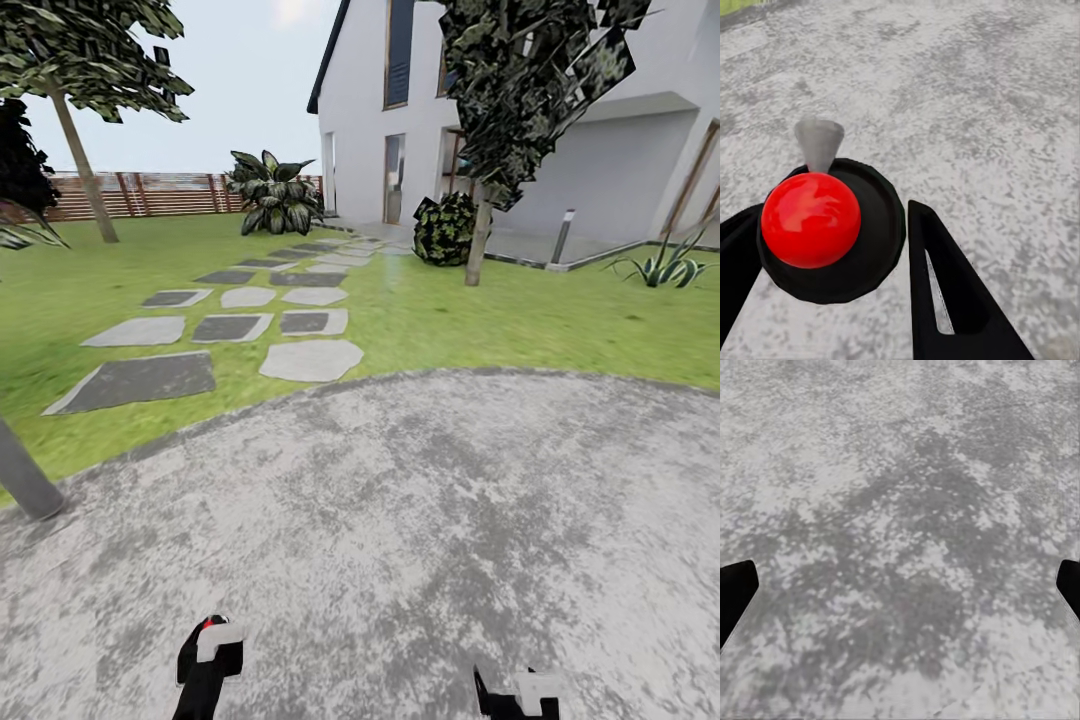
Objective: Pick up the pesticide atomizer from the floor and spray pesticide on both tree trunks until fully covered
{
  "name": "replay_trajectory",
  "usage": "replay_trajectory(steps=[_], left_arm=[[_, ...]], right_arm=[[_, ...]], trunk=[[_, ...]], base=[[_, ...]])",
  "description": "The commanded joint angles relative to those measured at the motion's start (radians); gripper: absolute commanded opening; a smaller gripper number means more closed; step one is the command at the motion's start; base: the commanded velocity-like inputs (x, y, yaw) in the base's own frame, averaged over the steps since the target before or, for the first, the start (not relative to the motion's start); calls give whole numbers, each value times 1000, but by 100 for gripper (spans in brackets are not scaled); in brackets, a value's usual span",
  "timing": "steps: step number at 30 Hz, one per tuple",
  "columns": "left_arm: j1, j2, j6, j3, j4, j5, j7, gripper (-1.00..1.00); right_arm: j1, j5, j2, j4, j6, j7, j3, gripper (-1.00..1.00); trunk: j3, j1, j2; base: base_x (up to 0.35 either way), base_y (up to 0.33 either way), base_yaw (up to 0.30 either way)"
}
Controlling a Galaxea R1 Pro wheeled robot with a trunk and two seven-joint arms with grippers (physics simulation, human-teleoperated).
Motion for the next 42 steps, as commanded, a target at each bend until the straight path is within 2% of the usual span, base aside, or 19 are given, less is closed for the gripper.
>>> replay_trajectory(steps=[1,11,34,42], left_arm=[[-1,-1,-3,6,1,-9,2,-100],[-1,-1,-2,6,1,-8,2,-100],[-1,-1,-2,6,2,-8,2,-100],[-1,-1,-2,6,2,-8,2,-100]], right_arm=[[0,1,0,0,-3,0,1,100],[0,1,0,0,-3,0,2,100],[0,1,2,1,-4,-1,2,100],[0,1,2,-1,-4,0,2,100]], trunk=[[-1,0,0],[-1,0,0],[-1,0,0],[-1,0,0]], base=[[339,0,0],[339,0,34],[339,0,265],[340,0,79]])
